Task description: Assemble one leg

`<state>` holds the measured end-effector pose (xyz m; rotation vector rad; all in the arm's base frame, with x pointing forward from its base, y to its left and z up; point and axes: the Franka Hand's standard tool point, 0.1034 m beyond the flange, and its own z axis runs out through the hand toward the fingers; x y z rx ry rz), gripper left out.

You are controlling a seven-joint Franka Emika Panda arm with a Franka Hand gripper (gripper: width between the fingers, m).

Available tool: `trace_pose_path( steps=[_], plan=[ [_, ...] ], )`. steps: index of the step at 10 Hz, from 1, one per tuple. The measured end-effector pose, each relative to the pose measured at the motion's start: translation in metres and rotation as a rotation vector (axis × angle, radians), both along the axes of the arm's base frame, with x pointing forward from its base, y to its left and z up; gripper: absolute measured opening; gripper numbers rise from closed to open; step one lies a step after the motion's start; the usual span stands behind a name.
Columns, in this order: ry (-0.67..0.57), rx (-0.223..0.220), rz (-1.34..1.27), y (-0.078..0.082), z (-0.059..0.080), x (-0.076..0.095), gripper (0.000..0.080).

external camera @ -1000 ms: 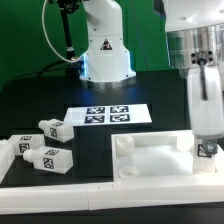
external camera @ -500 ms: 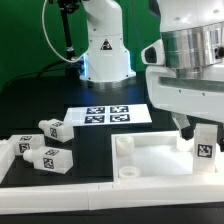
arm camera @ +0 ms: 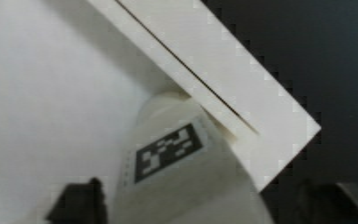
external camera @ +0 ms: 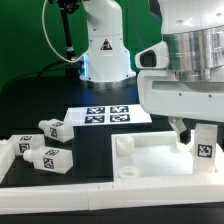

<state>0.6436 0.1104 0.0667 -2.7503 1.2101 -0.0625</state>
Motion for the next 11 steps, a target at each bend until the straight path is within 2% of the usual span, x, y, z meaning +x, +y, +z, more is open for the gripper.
trace_pose_path(
  steps=[1, 2, 5, 8, 11],
  plan=[
    [0.001, 0.0, -0.004, 0.0, -0.0001, -0.0001, 0.0329],
    [0.01, 0.007, -0.082, -0.0007, -0.0004, -0.0005, 0.0286],
    [0.041, 0.033, -0.382, -0.005, -0.001, 0.0001, 0.0286],
    [0.084, 0.088, -0.933, 0.0033, -0.0007, -0.0001, 0.0286],
    [0.073, 0.085, -0.943, 0.0024, -0.0008, -0.0007, 0.0287]
  ],
)
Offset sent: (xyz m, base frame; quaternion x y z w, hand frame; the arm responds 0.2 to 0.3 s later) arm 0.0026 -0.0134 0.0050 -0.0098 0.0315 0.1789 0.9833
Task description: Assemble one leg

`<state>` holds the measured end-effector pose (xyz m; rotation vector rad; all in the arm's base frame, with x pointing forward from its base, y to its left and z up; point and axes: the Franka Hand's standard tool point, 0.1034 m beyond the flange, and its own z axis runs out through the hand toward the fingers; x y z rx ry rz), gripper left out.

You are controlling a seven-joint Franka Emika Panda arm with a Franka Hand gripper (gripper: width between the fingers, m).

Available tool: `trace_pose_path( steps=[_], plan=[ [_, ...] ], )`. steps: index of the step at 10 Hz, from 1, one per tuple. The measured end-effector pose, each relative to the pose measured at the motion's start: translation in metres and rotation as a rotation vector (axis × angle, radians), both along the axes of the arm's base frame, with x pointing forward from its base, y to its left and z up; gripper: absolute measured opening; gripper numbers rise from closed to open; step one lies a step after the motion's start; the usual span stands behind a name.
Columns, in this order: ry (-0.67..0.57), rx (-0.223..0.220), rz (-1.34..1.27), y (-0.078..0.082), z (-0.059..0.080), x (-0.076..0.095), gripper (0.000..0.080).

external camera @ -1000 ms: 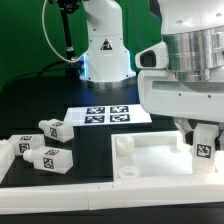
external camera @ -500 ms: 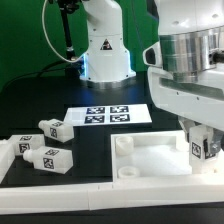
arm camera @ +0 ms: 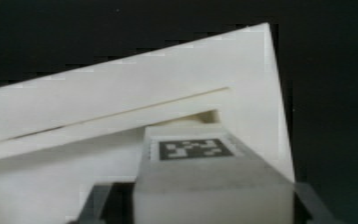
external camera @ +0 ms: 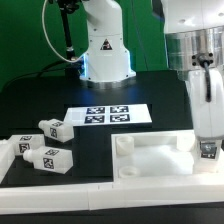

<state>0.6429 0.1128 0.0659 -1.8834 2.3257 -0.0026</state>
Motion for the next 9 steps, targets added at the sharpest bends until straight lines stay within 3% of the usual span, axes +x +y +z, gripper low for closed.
trace_pose_path(
  steps=[1, 2, 3, 4, 5, 7, 8, 9],
  plan=[
    [-0.005, -0.008, 0.048, -0.001, 0.0, 0.001, 0.0381],
    [-0.03, -0.032, 0.262, -0.004, 0.003, 0.003, 0.0381],
    [-0.048, -0.053, 0.459, -0.006, 0.003, 0.003, 0.0572],
    [-0.052, -0.061, 0.58, -0.005, 0.001, 0.002, 0.0572],
    [-0.073, -0.08, 0.618, 0.001, 0.0, 0.001, 0.064],
    [-0.081, -0.103, 0.76, -0.003, -0.001, 0.001, 0.0647],
    [-0.082, -0.129, 0.891, -0.001, 0.0, 0.0, 0.0649],
    [-0.067, -0.202, 1.154, 0.009, 0.004, 0.002, 0.0649]
  ],
)
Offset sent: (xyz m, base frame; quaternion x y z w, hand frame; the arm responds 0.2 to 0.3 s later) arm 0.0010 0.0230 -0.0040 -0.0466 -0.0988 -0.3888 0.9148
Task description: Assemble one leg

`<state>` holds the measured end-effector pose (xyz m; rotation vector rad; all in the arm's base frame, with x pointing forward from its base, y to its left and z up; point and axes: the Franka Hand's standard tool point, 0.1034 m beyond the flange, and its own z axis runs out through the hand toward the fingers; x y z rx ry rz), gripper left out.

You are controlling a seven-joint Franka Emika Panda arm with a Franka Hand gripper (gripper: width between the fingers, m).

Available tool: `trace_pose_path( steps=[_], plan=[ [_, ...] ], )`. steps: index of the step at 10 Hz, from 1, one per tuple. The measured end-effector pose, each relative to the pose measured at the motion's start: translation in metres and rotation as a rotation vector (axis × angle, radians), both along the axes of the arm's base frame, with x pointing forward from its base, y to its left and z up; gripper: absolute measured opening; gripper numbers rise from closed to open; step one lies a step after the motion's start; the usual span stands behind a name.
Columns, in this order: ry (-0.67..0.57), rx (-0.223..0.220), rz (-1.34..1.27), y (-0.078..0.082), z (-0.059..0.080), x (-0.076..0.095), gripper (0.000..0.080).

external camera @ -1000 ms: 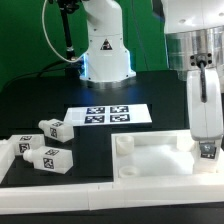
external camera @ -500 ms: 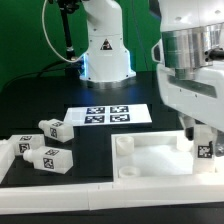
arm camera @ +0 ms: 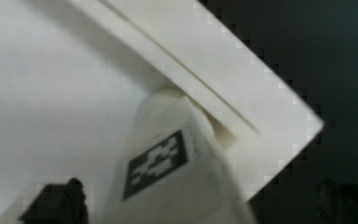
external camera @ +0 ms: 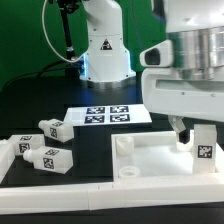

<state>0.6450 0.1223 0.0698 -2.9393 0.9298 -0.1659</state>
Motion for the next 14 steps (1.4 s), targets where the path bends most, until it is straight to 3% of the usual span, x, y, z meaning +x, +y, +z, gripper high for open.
trace_pose_path(
  steps=[2, 4, 5, 6, 7, 9, 13, 14],
  plan=[
    [-0.005, -0.018, 0.114, 0.003, 0.0, 0.001, 0.0649],
    [0.001, -0.019, 0.08, -0.002, -0.001, 0.0, 0.0391],
    [0.01, -0.021, 0.058, -0.006, -0.003, -0.003, 0.0391],
    [0.011, -0.014, -0.008, -0.006, -0.003, -0.003, 0.0288],
    [0.012, -0.008, -0.06, -0.007, -0.003, -0.003, 0.0288],
    [0.025, 0.032, -0.348, -0.012, -0.004, -0.003, 0.0288],
    [0.098, 0.226, -0.957, -0.012, -0.005, -0.003, 0.0288],
    [0.109, 0.243, -1.043, -0.011, -0.005, -0.003, 0.0288]
  ],
)
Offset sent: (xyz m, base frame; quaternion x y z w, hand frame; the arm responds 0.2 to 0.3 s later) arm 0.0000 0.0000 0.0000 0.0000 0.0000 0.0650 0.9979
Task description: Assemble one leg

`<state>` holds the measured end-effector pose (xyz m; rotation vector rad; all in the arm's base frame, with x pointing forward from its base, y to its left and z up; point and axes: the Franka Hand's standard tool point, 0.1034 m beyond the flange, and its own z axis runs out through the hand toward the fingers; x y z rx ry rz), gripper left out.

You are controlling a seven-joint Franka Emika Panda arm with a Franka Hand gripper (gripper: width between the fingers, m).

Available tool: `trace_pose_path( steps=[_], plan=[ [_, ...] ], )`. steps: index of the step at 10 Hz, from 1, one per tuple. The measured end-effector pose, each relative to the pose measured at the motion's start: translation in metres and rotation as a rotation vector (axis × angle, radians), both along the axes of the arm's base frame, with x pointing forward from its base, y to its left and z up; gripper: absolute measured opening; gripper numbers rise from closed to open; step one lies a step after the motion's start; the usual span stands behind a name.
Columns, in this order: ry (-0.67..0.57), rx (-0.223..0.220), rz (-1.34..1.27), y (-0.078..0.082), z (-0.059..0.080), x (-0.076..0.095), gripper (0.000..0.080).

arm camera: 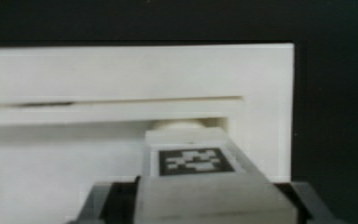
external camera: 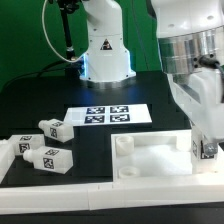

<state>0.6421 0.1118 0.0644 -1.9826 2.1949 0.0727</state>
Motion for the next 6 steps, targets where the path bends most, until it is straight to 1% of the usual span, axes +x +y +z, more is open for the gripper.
trace_pose_path(
  steps=[2, 3, 4, 5, 6],
  plan=[
    [0.001, -0.001, 0.0, 0.0004, -0.0002, -0.0003, 0.0288],
    [0.001, -0.001, 0.005, 0.0008, -0.0006, -0.0005, 0.0383],
    [-0.021, -0.028, 0.187, 0.0026, -0.0012, -0.0017, 0.0518],
    [-0.036, -0.034, 0.39, 0.005, -0.0012, -0.0035, 0.0518],
    [-0.038, -0.022, 0.551, 0.0082, 0.0, -0.0055, 0.0622]
  ],
)
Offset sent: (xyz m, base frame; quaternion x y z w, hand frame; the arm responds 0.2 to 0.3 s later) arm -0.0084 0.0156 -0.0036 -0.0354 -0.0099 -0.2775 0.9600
